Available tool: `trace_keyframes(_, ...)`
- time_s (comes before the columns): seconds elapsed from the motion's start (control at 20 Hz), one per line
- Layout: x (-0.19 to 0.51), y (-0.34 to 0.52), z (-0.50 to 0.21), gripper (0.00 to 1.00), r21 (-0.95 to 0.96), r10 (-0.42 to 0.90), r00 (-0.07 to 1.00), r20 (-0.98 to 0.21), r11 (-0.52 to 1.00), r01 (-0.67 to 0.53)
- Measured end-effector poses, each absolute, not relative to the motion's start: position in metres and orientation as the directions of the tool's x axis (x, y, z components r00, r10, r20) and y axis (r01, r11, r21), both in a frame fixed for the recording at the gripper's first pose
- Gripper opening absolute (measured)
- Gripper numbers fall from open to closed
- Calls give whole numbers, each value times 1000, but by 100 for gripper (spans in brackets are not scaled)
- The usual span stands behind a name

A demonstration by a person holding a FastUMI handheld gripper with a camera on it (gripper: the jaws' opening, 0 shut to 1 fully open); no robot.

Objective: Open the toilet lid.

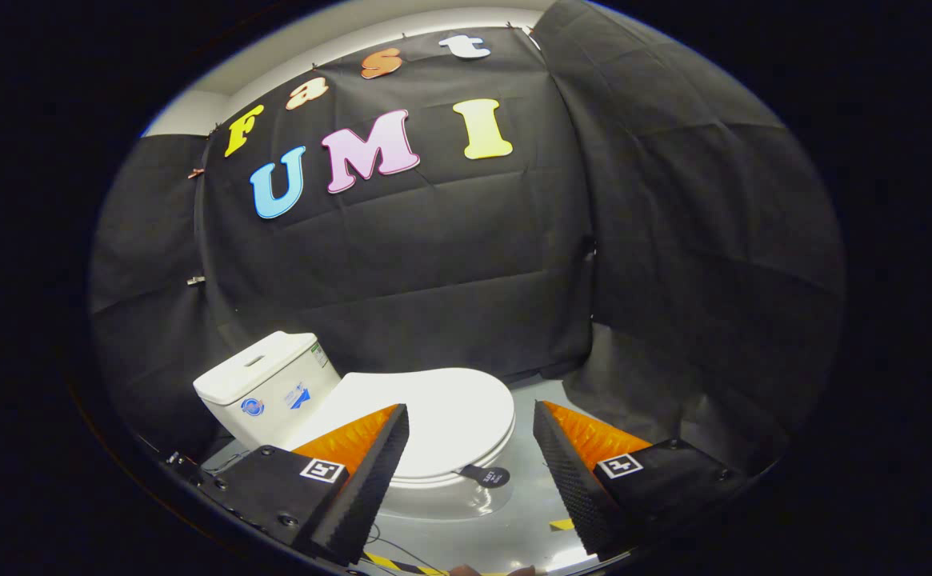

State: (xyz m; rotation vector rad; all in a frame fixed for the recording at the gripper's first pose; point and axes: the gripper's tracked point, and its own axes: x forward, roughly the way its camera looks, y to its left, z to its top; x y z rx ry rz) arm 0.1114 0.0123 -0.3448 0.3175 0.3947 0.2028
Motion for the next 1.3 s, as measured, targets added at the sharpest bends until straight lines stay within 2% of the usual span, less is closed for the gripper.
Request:
trace_keyframes(0.2, 123, 19, -388, 98, 468, 311, 862, -399, 878, -101)
trace_keyframes(0.55, 138, 28, -474, 99, 699, 415, 770, -484, 713, 55)
trace_keyframes(0.85, 156, 4, -545, 99, 744, 392, 722, -570, 619, 250)
trace_keyframes(1.15, 159, 23, -578, 97, 804, 490, 654, -577, 483, 347)
trace_keyframes(1.2, 159, 27, -580, 94, 809, 506, 643, -575, 467, 356)
trace_keyframes(1.3, 159, 37, -585, 82, 820, 538, 624, -567, 436, 370)
